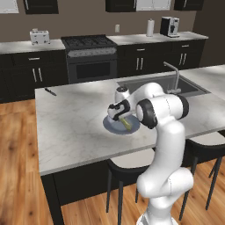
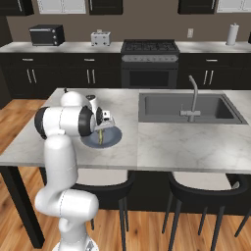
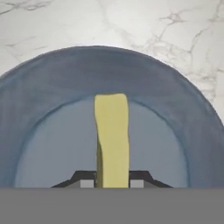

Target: Retrieve the butter from the fridge and place it on a plate on the dining table. Then retrieve the butter knife by the fridge and place it near the plate.

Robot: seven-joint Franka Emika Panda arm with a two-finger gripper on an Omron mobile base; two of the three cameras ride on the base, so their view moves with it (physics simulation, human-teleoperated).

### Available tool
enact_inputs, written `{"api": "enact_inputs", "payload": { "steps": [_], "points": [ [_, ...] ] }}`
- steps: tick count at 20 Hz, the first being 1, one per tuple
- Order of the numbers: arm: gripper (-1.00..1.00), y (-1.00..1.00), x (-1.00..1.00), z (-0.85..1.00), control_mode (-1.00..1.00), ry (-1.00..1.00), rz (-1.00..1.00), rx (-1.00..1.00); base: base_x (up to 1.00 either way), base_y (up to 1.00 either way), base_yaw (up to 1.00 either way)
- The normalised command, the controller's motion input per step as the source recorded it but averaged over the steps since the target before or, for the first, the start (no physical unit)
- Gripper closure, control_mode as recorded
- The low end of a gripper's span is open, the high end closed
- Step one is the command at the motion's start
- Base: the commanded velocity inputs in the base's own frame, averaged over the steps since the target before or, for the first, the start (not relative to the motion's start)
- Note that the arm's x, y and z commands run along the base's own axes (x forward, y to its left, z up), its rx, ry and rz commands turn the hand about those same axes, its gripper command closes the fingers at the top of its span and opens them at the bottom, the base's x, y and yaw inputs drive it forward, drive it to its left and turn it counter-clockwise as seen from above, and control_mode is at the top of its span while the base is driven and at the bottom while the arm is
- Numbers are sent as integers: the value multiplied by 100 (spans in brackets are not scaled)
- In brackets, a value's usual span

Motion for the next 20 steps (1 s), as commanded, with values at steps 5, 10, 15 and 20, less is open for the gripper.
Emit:
{"api": "enact_inputs", "payload": {
  "steps": [5,10,15,20],
  "points": [
    [100,0,28,0,-100,0,0,0,0,0,0],
    [100,0,28,-10,-100,0,0,1,0,0,0],
    [100,0,10,-24,-100,0,0,3,0,0,0],
    [100,1,0,-15,-100,0,0,3,0,0,0]
  ]
}}
